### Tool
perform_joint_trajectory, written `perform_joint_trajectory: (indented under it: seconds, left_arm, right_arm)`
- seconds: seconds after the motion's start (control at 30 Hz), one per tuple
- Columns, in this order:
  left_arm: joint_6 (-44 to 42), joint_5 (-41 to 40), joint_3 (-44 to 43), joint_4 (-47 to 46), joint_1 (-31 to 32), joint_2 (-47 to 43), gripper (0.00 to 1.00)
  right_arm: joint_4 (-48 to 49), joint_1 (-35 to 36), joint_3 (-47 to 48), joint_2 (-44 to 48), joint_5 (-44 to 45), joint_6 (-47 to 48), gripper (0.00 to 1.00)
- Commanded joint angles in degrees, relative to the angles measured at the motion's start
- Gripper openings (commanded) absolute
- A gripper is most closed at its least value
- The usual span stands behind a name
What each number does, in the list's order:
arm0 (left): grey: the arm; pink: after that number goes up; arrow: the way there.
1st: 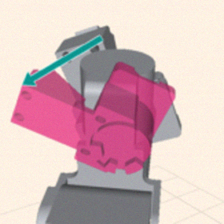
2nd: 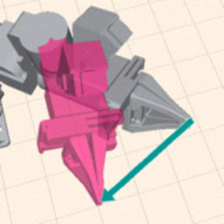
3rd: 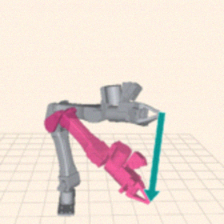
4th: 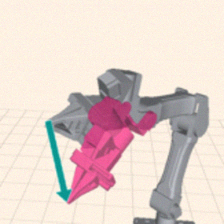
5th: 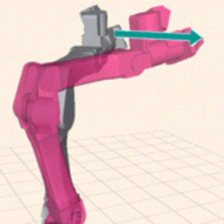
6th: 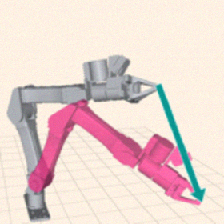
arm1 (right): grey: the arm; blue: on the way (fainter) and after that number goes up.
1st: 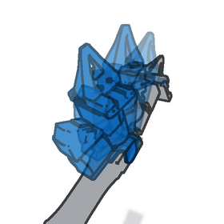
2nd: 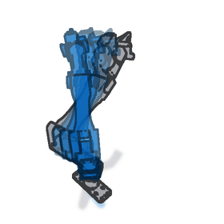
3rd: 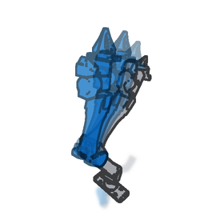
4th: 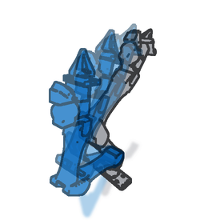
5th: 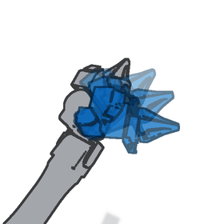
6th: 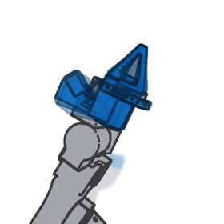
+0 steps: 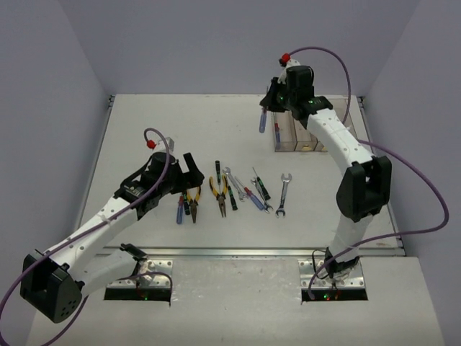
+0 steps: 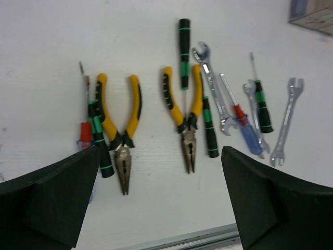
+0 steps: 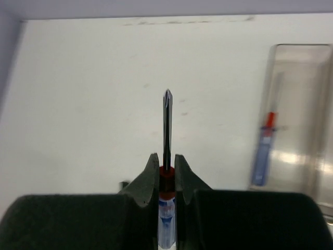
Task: Sort the tools into containers
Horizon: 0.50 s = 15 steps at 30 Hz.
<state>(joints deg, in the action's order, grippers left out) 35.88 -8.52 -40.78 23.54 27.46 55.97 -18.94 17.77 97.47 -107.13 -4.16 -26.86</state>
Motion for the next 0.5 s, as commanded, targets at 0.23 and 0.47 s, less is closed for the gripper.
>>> perform_joint_trajectory:
  seconds: [0.23,0.47]
  left_arm:
    - [1.2,-9.4,-1.1,10.3,0.7,3.0,1.00]
    - [6.7,-16.2,-1.5,13.7,0.7,8.8,1.00]
  right_arm:
    - [-15.0,-8.8,25.4,-25.3,9.6,15.7,0.01]
    - [-14.8,-9.1,23.7,-24.3,7.7,13.7,0.65]
